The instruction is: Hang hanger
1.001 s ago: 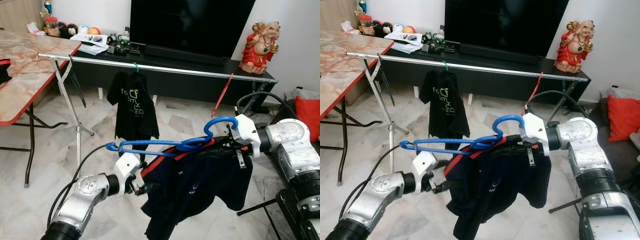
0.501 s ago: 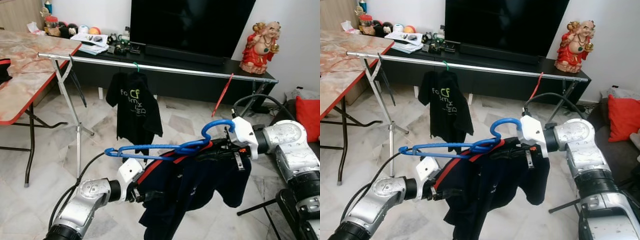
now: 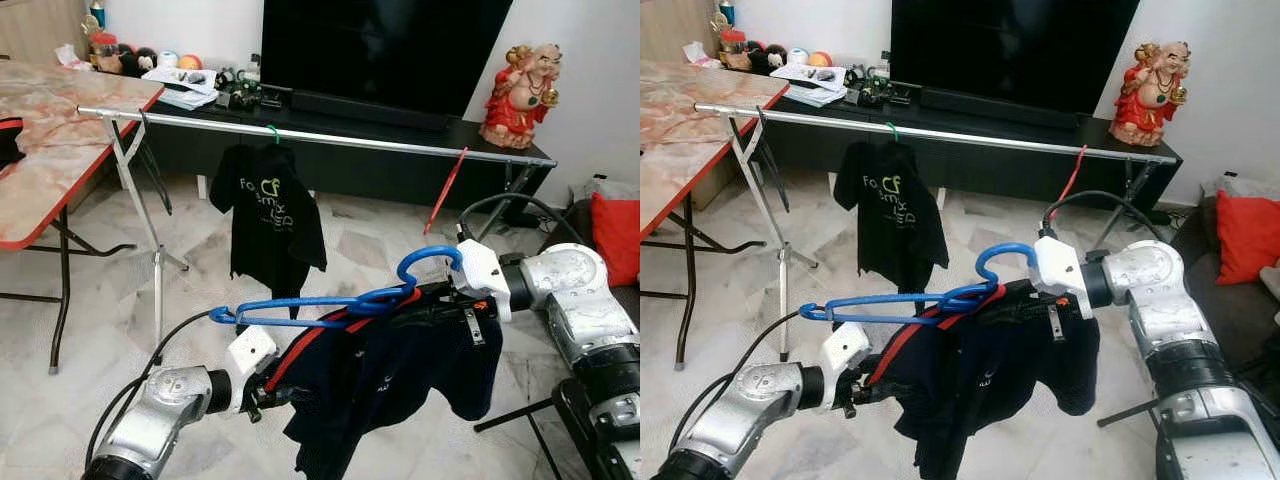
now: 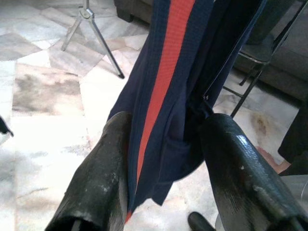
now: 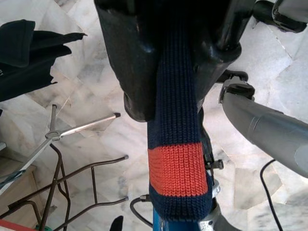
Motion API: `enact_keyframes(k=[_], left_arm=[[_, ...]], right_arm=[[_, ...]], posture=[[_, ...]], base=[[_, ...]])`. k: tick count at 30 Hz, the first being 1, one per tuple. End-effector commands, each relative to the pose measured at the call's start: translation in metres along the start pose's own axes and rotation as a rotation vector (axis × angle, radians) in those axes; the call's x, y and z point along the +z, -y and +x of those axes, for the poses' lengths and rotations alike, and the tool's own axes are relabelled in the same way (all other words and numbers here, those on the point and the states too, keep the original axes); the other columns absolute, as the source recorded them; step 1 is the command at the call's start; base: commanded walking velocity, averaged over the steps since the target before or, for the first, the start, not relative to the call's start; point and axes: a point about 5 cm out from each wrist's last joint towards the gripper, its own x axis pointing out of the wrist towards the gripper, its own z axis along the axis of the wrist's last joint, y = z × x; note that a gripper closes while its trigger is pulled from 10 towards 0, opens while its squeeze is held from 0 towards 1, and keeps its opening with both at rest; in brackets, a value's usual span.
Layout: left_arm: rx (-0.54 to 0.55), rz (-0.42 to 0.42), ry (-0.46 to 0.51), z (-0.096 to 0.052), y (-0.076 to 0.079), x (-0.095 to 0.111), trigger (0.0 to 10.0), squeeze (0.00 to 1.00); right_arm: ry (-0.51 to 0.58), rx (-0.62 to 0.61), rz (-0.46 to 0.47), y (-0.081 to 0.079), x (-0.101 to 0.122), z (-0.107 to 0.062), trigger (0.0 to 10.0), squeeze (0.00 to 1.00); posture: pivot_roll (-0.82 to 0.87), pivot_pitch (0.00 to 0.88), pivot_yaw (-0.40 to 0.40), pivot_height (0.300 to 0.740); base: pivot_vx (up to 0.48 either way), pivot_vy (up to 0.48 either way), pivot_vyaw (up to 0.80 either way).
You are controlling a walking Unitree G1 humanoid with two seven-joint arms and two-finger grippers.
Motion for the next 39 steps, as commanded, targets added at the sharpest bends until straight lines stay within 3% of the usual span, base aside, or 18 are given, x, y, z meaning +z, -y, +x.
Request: enact_keyframes(k=[1,25,31,34,39], left_arm=[[-0.017,0.044,0.009,0.006,0.003,0.009,0.0,0.0],[-0.029,0.025,-0.032,0.002,0.011,-0.001,0.0,0.0],[0.104,0.021,-0.017,-0.002,0.0,-0.002,0.0,0.0],[0.199,0.028,0.013,-0.007,-0.007,-0.003,0.0,0.0],[0.232,0.016,0.004,-0.012,-0.008,-0.007,0.0,0.0]], right_arm=[[0.001,-0.016,-0.023,0.002,0.003,-0.003,0.0,0.0],[0.001,-0.049,-0.005,0.003,-0.002,0.001,0.0,0.0],[-0.019,-0.069,0.01,0.003,-0.007,-0.005,0.0,0.0],[-0.05,-0.119,0.068,0.0,-0.02,-0.014,0.0,0.0],[-0.042,-0.11,0.138,-0.01,-0.032,-0.019,0.0,0.0]], posture=[[0.17,0.0,-0.157,0.74],[0.18,0.0,-0.149,0.74],[0.17,0.0,-0.144,0.74],[0.17,0.0,-0.143,0.74],[0.17,0.0,-0.141,0.74]], base=[[0.0,0.0,0.0],[0.0,0.0,0.0],[0.0,0.0,0.0],[0.0,0.0,0.0],[0.0,0.0,0.0]])
